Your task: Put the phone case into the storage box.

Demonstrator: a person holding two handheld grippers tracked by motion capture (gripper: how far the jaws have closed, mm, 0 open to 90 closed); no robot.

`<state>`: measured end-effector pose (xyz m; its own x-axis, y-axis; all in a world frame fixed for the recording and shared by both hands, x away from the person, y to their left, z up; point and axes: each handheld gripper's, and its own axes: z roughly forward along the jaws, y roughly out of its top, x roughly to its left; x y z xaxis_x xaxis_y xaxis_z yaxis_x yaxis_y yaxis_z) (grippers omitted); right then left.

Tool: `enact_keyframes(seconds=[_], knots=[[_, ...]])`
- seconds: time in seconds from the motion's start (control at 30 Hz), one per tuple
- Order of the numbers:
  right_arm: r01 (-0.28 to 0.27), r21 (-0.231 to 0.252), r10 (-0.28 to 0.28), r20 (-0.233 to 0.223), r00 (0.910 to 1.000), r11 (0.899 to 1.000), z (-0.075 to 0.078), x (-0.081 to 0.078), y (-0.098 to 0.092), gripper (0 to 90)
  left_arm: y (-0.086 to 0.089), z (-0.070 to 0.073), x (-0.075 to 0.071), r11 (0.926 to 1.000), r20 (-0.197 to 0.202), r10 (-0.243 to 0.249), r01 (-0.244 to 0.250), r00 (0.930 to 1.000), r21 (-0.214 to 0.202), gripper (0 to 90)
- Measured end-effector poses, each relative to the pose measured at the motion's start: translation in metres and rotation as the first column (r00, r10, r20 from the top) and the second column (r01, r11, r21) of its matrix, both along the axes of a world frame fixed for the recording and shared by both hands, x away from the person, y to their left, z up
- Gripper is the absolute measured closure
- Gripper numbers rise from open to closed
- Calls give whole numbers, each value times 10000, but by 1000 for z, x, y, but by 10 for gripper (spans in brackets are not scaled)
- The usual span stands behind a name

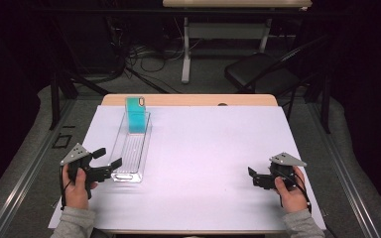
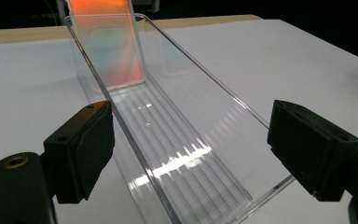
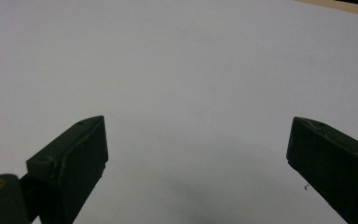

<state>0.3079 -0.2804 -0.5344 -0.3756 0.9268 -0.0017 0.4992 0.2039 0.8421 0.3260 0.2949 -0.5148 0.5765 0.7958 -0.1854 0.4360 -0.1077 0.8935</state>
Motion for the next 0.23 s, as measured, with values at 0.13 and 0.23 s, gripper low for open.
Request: enact_keyframes(seconds=[0.13,0.23], knots=[[0,-2,0,-17,10000,10000,0,0,0,49,3,0,0,9999,-26,124,-124,9999,-111,151],[33,19,-33,-40,10000,10000,0,0,0,49,6,0,0,9997,-52,194,-194,9998,-145,151]])
